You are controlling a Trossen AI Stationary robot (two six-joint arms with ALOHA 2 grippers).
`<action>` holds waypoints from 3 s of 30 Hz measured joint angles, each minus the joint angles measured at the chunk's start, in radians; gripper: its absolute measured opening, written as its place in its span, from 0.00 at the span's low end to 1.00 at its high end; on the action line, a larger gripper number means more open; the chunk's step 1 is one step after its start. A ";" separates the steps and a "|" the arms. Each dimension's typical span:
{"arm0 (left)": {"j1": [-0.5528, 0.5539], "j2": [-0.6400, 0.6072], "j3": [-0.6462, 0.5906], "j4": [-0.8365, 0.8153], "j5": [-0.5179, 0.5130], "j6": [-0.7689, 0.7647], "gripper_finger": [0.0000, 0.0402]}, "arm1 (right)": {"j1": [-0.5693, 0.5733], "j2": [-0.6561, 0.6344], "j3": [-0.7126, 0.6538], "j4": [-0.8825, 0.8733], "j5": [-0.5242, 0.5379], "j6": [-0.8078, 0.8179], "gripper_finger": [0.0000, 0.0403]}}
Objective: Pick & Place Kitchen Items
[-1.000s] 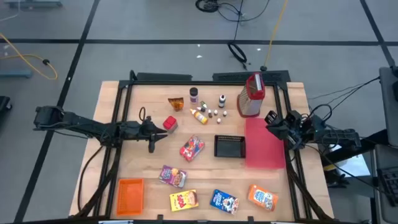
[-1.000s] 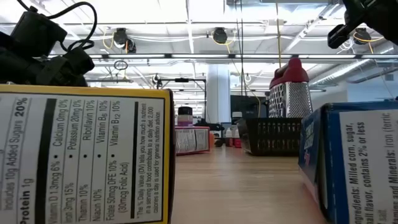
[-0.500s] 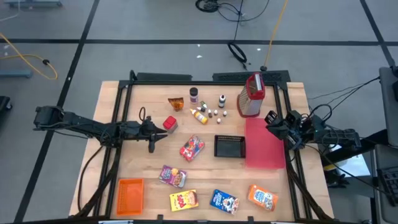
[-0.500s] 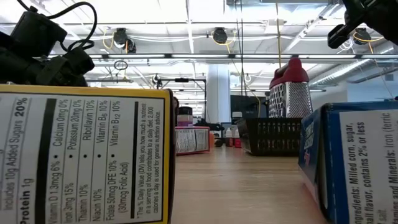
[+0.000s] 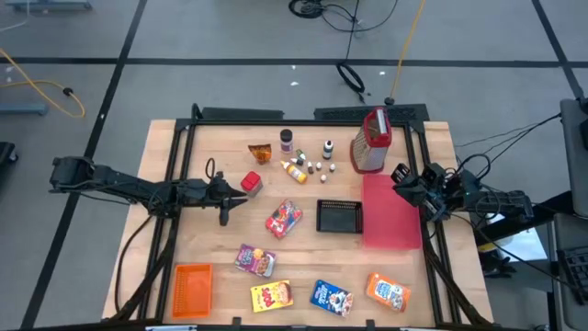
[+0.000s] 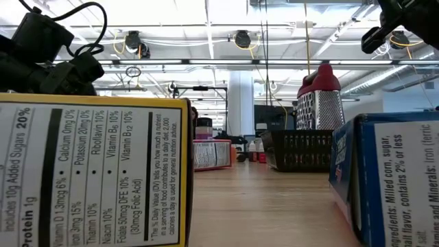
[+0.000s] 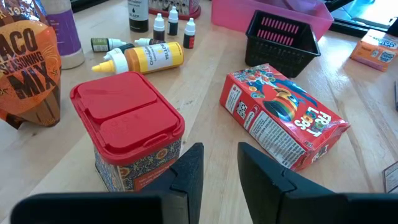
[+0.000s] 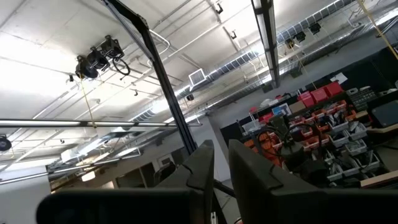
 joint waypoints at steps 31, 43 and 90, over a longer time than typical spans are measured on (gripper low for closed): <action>0.029 0.000 0.000 0.011 -0.167 0.012 0.25 | 0.000 0.000 0.000 0.033 0.005 -0.008 0.11; 0.032 0.000 0.000 0.018 -0.167 -0.006 0.25 | -0.001 0.000 0.000 0.026 0.028 -0.067 0.11; 0.034 0.000 0.163 -0.252 -0.320 -0.007 0.79 | 0.000 0.138 0.000 -0.049 0.190 -0.233 0.11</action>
